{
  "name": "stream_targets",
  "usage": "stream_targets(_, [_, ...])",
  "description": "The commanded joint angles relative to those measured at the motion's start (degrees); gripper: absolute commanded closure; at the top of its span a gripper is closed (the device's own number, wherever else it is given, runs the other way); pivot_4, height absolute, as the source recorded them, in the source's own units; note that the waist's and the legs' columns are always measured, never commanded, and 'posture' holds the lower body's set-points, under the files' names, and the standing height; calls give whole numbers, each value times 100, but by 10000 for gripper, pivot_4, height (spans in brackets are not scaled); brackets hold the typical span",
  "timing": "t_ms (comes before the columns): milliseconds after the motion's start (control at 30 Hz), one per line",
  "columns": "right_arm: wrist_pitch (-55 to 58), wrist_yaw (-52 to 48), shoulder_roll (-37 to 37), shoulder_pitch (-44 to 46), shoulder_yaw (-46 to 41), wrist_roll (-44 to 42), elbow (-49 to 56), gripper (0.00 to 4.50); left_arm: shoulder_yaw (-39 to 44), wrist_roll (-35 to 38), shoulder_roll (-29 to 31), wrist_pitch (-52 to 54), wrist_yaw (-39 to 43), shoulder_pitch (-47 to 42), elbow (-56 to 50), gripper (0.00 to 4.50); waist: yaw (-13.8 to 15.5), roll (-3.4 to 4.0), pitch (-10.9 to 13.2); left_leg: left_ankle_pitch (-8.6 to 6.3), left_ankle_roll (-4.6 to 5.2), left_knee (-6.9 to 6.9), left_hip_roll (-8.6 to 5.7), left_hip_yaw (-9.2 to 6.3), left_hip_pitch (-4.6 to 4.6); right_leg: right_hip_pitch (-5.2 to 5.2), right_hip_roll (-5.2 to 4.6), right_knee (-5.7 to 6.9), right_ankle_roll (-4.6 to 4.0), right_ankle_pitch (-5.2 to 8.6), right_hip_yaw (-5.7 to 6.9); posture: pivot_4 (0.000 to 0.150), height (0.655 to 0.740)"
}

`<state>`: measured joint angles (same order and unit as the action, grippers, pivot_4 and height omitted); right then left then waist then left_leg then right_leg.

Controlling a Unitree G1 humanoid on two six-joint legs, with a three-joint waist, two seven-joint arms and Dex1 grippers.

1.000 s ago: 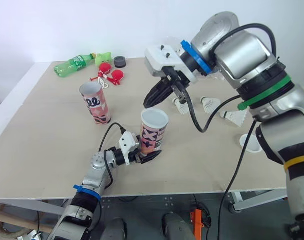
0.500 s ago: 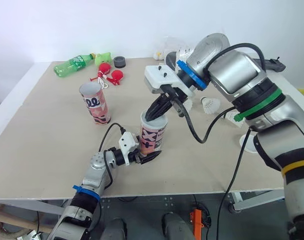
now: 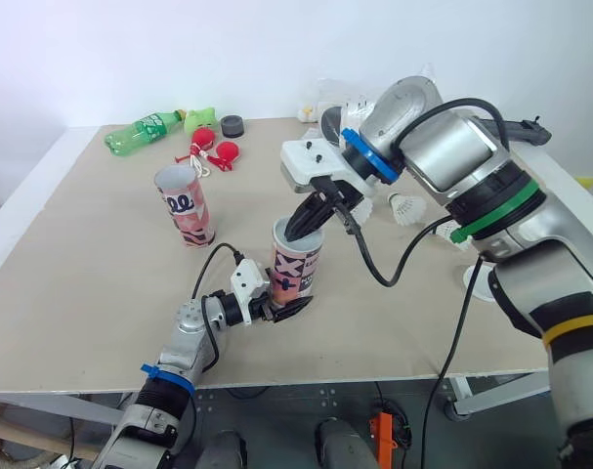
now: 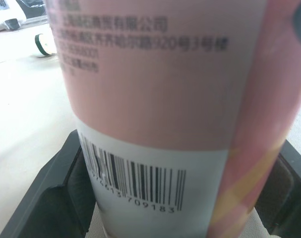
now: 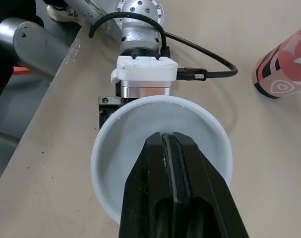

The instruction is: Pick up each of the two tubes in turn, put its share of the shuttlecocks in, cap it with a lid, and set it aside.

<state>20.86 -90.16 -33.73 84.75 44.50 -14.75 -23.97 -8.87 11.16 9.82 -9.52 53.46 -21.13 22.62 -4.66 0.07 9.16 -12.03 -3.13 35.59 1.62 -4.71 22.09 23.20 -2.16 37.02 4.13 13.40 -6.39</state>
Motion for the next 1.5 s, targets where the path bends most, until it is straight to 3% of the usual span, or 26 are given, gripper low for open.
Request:
stream_targets(33, [-55, -234, 108, -129, 268, 293, -121, 44113, -158, -130, 13, 183, -5, 260, 305, 8391, 0, 0, -15, 0, 0, 0, 0, 0, -1, 0, 0, 0, 0, 0, 0, 1500, 7400])
stream_targets(533, [-154, -234, 80, -247, 476, 553, -91, 44113, -177, -133, 7, 187, -23, 269, 284, 8391, 0, -1, -73, -1, -1, -12, 4, 0, -11, -3, 4, 0, -9, 9, 1, 1500, 7400])
stream_targets(767, [184, -234, 70, -226, -91, -111, 142, 44113, -161, -142, -18, 170, -52, 274, 280, 8391, 0, -7, -76, -2, -3, -12, 4, 0, -10, -4, 3, 0, -9, 13, 1, 1500, 7400])
stream_targets(867, [503, -224, 31, -150, -800, -362, 179, 36325, -117, -139, -19, 160, -88, 255, 292, 8391, 2, -17, -68, -3, -4, -13, 4, -1, 0, 4, 3, 0, -9, 15, 1, 1500, 7400])
stream_targets(967, [1191, -151, 86, -229, -1749, -1021, 418, 20986, -97, -136, -15, 161, -100, 247, 294, 8391, 20, -22, -60, -3, -4, -14, 3, -3, 17, 14, 3, 0, 3, 11, 2, 1500, 7400])
stream_targets(1000, [1552, -104, 52, -308, -2089, -1357, 603, 18349, -89, -126, -7, 164, -93, 242, 292, 8391, 28, -22, -58, -3, -4, -13, 3, -5, 18, 14, 3, 0, 13, 5, 4, 1500, 7400])
stream_targets(1033, [1798, -47, 36, -395, -2341, -1567, 769, 12027, -81, -112, -1, 167, -84, 242, 286, 8391, 31, -22, -58, -3, -3, -14, 3, -8, 22, 15, 3, -1, 17, 4, 6, 1500, 7400])
stream_targets(1133, [2295, 334, -108, -899, -2976, -1929, 1349, 288, -80, -84, 9, 183, -53, 248, 251, 8391, 33, -30, -57, -5, 0, -13, 3, -18, 21, 10, 3, -1, 12, 9, 18, 1500, 7400])
stream_targets(1300, [2811, 1341, -200, -2372, -3961, -2382, 2286, 288, -62, -35, 61, 243, -20, 275, 176, 8391, 38, -57, -57, -6, -1, -12, 3, -19, 24, 10, 2, -3, -12, 23, 19, 1500, 7400])
stream_targets(1500, [1923, 2556, 222, -4167, -4817, -2191, 2718, 288, -11, 73, 165, 391, 60, 278, 82, 8391, 24, -54, -55, -6, 1, -18, 9, -18, 21, 13, 12, -2, 12, 10, 15, 1500, 7400])
